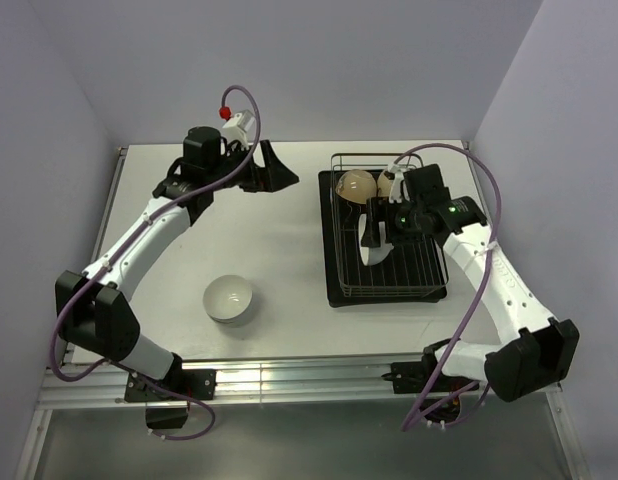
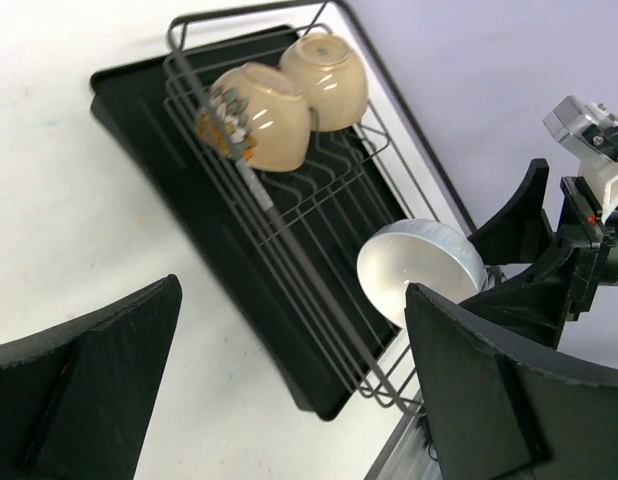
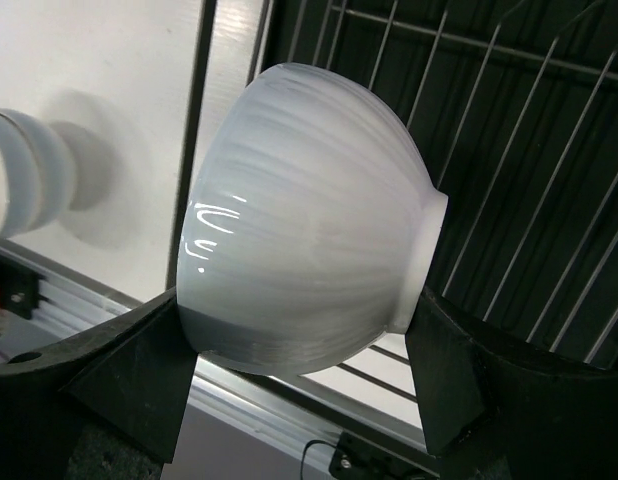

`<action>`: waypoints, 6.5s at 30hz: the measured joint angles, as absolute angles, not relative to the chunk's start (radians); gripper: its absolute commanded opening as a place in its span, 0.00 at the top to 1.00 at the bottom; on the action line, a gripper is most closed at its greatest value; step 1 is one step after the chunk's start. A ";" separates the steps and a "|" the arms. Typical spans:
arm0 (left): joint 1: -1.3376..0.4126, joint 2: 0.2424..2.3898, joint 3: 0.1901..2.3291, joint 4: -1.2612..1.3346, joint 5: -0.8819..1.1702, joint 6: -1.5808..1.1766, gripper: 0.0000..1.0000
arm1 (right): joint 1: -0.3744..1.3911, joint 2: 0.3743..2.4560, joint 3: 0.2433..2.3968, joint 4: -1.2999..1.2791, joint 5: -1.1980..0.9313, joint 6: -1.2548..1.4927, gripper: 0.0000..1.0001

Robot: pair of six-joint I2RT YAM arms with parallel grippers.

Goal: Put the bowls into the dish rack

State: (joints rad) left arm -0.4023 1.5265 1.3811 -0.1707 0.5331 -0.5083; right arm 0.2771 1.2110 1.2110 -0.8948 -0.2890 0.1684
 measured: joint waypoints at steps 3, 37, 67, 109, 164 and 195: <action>-0.391 1.509 1.354 -0.187 0.527 -0.507 0.01 | 0.307 1.240 1.211 -0.902 -0.242 0.162 1.00; -0.324 1.427 1.262 -0.219 0.524 -0.465 0.00 | 0.438 1.413 1.211 -0.882 -0.032 0.179 1.00; -0.311 1.427 1.245 -0.224 0.526 -0.465 0.00 | 0.463 1.462 1.272 -0.901 -0.089 0.196 0.00; -0.108 1.081 0.963 -1.259 0.691 1.128 0.14 | 0.259 1.259 1.307 -0.861 -0.282 0.131 0.00; -0.438 1.145 0.804 -1.141 0.567 1.260 1.00 | 0.250 1.259 1.286 -0.862 -0.342 0.132 0.00; -0.731 1.060 1.072 -0.458 0.395 0.581 1.00 | 0.113 1.138 1.315 -0.677 -0.588 0.368 0.00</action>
